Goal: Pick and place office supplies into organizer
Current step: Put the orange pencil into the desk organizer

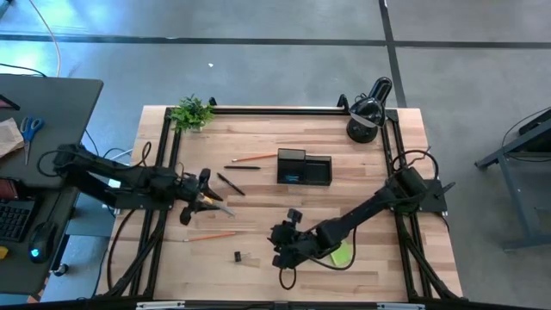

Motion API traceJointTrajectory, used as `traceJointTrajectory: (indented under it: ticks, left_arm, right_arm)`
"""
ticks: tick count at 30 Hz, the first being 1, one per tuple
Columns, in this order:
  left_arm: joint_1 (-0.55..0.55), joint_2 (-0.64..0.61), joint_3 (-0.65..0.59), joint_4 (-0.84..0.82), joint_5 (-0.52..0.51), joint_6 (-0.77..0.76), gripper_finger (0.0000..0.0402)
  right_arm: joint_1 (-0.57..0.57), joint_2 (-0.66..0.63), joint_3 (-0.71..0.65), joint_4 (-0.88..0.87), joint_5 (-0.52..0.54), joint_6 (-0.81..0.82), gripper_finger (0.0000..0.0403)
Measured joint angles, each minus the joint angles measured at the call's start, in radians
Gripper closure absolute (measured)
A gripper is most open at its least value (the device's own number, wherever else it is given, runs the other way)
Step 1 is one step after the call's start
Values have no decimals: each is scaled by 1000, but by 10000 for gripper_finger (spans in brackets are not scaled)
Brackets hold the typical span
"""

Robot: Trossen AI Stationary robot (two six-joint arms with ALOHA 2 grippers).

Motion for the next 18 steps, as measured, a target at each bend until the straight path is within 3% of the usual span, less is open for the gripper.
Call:
traceJointTrajectory:
  ticks: [6, 12, 18]
  left_arm:
    - [-67, 0, 0, 34, -124, 16, 273]
    - [-104, -3, 0, 122, -127, 32, 273]
    - [-101, -3, 0, 134, -133, 39, 273]
  right_arm:
    - [-43, 37, 0, 228, -28, -189, 265]
    - [-125, 114, 0, 492, -176, -364, 265]
    - [-182, 181, 30, 597, -290, -423, 265]
